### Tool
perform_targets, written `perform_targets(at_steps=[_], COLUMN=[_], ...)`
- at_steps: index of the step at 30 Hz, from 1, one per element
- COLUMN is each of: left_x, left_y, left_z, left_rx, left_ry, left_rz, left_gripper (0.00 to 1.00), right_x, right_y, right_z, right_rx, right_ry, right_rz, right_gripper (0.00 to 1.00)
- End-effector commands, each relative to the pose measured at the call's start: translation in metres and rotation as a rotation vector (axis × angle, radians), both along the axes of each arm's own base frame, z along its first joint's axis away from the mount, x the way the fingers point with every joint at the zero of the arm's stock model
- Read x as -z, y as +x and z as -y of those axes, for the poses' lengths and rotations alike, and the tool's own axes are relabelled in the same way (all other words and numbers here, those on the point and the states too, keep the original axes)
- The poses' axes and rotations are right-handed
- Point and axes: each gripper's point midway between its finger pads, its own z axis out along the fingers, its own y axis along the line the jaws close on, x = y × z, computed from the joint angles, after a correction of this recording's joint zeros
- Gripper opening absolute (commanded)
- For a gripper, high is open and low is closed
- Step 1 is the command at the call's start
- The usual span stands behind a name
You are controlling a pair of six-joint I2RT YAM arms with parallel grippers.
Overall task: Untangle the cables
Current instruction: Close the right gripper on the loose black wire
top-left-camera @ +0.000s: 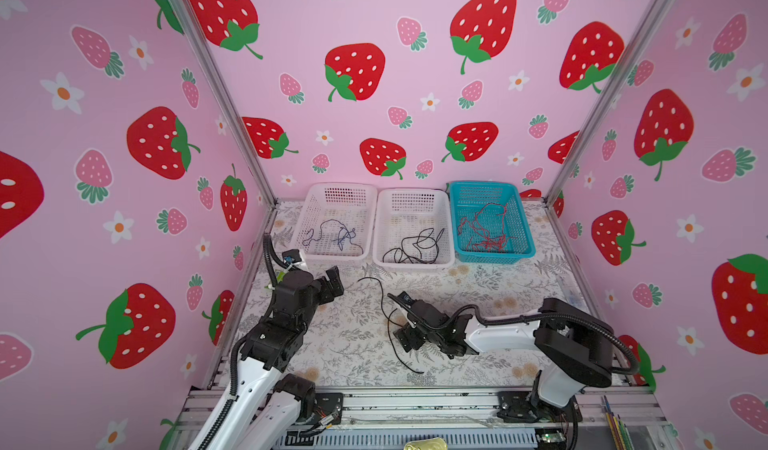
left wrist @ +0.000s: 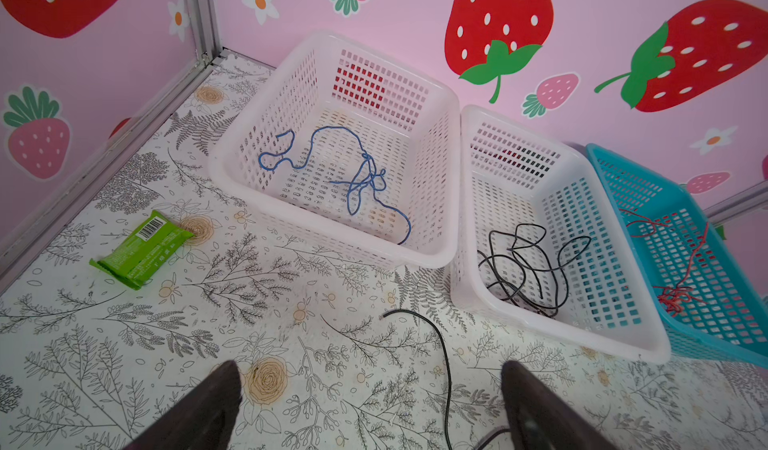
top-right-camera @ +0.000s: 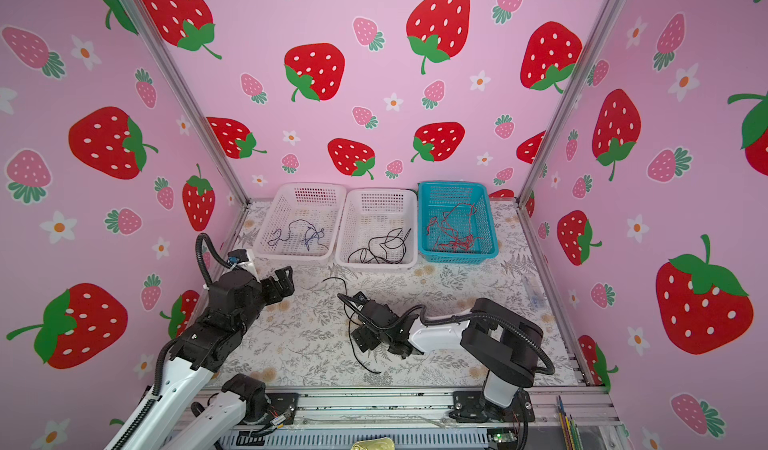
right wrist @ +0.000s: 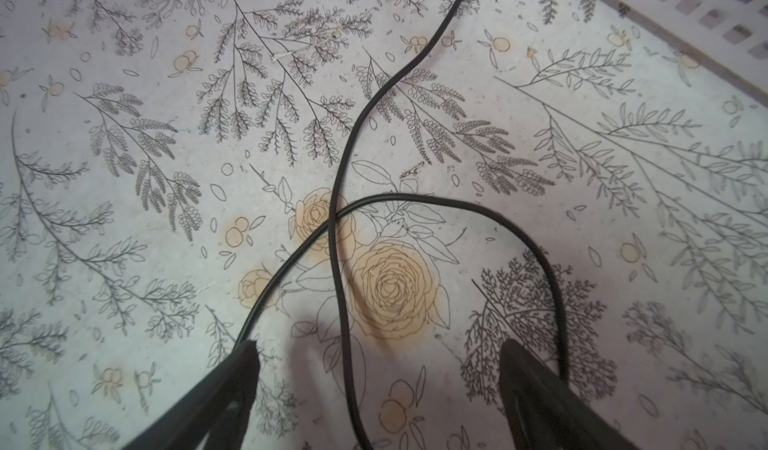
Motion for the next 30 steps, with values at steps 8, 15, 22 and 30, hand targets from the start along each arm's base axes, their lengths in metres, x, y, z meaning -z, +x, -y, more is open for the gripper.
perform_targets(at_steps=[8,15,22,30], left_x=[-0.0017,-0.0016,-0.0008,0.0008], left_y=[0.003,0.0037,0.0049,0.0056], left_z=[-0.0006,-0.0005,-0.0005,-0.0008], left_rx=[-0.015,-0.014,-0.014,-0.015], left_ry=[-0.035,-0.041,-0.048,-0.052], left_rz=[0.017,0.016,0.013,0.008], left_gripper=[0.99,0.99,0.99,0.99], right_x=[0.0019,0.0071,0.0071,0.0037], right_y=[0.0011,0.005,0.0063,0.005], right_z=[-0.0042,-0.0053,-0.0072,-0.0069], right_rx=[-0.014,-0.011,-0.019,-0.028], right_ry=[-0.008,-0.028,-0.028,-0.021], right_rz=[0.021,0.038,0.051,0.054], right_gripper=[0.74,0.67,0.44,0.26])
